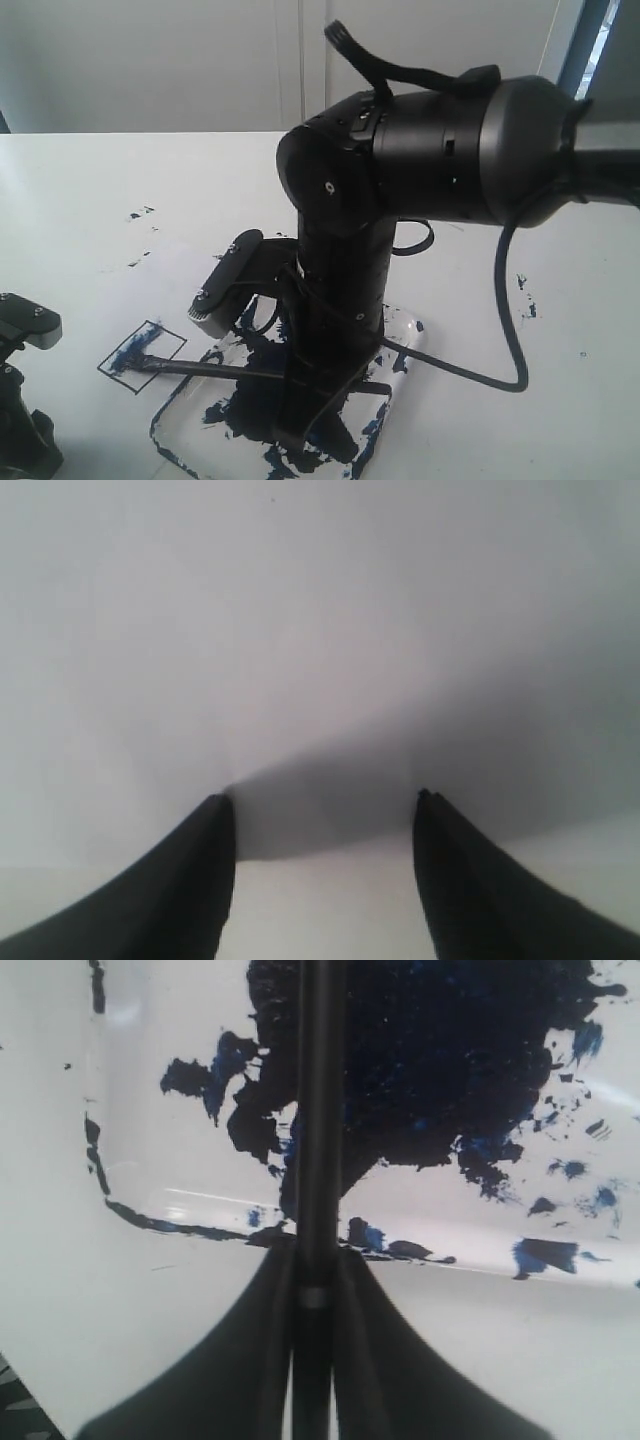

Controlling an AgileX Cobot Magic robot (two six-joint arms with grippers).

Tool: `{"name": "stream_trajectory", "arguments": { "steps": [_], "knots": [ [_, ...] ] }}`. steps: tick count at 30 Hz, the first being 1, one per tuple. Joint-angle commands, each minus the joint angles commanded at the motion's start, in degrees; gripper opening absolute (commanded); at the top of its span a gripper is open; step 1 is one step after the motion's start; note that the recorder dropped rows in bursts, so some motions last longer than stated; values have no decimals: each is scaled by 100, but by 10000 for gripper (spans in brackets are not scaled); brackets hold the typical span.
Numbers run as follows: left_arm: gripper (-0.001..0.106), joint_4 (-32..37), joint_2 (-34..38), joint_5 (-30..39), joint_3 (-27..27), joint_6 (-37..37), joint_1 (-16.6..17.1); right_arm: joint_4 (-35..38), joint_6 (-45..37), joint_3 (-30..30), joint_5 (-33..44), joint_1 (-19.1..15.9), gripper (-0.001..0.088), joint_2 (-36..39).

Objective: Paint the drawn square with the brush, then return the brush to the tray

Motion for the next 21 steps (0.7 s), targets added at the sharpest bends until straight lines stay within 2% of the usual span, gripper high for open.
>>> {"name": "stream_trajectory", "arguments": {
  "steps": [6, 11, 13, 21],
  "knots": [
    [586, 0, 0, 10, 0, 0, 0, 0, -11, 0, 13, 0, 0, 0],
    [586, 0, 0, -3, 0, 0, 0, 920, -729, 0, 259, 0, 0, 0],
    [586, 0, 0, -3, 0, 0, 0, 1072, -882, 0, 318, 0, 0, 0],
    [586, 0, 0, -3, 0, 0, 0, 852, -749, 0, 386, 0, 0, 0]
  ]
}}
